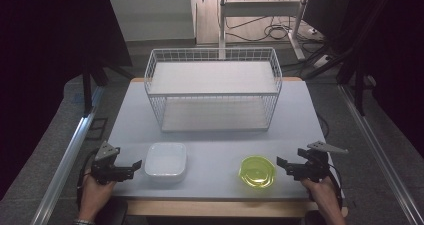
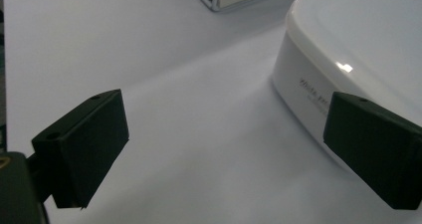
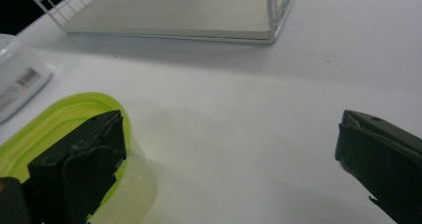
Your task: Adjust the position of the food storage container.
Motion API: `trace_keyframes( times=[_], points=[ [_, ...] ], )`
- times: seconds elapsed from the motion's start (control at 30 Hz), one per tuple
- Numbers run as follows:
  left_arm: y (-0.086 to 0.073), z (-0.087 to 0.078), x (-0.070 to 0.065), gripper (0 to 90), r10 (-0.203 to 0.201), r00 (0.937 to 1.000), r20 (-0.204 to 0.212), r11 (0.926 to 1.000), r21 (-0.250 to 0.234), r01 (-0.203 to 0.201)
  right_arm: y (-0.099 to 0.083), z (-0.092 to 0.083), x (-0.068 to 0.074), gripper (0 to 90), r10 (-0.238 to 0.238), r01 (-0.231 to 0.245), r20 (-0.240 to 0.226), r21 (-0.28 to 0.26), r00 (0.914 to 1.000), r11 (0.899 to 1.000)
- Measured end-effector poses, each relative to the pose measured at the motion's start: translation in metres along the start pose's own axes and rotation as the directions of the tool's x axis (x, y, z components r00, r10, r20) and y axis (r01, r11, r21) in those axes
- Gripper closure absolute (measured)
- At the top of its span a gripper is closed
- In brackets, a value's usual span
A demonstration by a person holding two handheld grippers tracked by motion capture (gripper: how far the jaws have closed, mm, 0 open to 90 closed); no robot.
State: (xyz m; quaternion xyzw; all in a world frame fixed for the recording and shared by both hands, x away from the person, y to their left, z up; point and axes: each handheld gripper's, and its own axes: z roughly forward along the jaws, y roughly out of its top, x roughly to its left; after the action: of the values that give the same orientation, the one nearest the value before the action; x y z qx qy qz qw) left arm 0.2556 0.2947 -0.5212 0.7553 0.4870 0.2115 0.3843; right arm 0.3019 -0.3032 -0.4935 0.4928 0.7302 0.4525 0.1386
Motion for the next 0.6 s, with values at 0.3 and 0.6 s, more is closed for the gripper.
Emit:
trace_keyframes(
  times=[0.3,0.6],
  points=[
    [-0.0001,0.0041,-0.0033,3.9,0.009,1.0000,0.000,0.9999,0.011,-0.009,0.0024,-0.0024,0.0009,4.0,-0.007,0.006,0.025,0.011,0.9997,1.000],
    [0.0002,0.0036,-0.0039,4.0,0.012,0.9999,0.001,0.9999,0.001,-0.012,0.0038,-0.0027,0.0036,18.1,-0.014,0.013,0.020,0.045,0.9997,0.999]
  ],
)
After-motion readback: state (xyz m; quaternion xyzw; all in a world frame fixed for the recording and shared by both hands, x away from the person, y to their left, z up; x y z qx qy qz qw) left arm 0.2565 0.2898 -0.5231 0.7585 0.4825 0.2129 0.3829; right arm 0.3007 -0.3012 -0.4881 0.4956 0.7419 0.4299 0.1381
